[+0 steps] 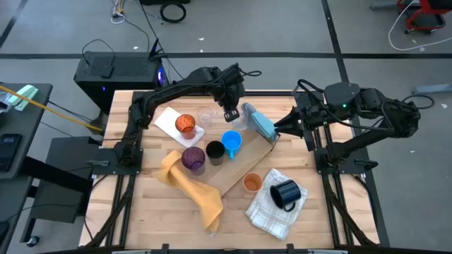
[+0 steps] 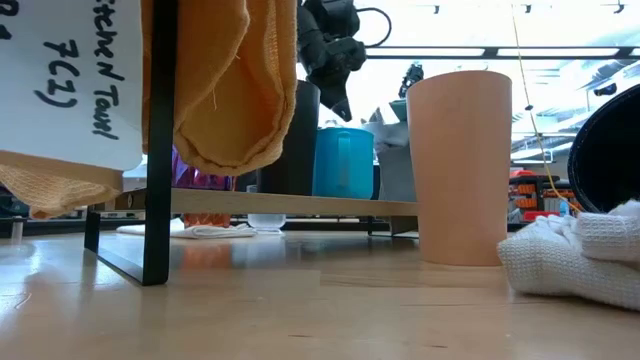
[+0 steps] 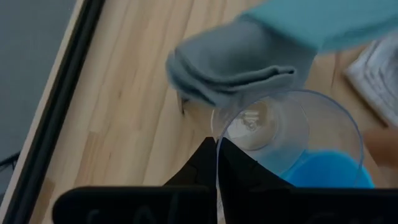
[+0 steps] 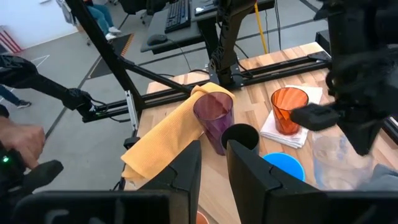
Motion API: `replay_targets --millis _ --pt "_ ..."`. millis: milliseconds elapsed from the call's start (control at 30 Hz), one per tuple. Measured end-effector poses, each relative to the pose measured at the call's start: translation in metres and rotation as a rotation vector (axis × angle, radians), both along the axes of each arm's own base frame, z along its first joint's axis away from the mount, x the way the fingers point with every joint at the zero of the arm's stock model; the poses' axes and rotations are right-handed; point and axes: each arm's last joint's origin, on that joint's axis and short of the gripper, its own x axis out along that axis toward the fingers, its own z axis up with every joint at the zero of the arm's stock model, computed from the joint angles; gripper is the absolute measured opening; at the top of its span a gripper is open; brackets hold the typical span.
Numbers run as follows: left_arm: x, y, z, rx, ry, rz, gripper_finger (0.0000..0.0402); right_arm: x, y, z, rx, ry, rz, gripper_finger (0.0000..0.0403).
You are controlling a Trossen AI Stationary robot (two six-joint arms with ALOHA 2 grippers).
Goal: Stack small to large cups/mugs on shelf
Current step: Put the transparent mug on the shelf
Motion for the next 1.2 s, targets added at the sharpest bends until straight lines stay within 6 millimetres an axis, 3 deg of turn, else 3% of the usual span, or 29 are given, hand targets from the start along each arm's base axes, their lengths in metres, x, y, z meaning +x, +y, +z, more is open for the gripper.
replay_targets --millis 533,967,1200 --pt "0.019 -0.009 -0.03 -0.048 0.056 0.007 0.0016 0.0 0.0 0.0 -0.004 0.0 0.002 0.0084" --pt "0.023 -0.008 -0.029 -0.053 0.018 0.079 0.0007 0.0 0.0 0.0 -0.013 -0.001 0.005 0.0084" --pt "0.028 -0.01 -0.04 -0.038 0.049 0.085 0.0016 0.0 0.0 0.0 -0.013 -0.001 0.005 0.0084"
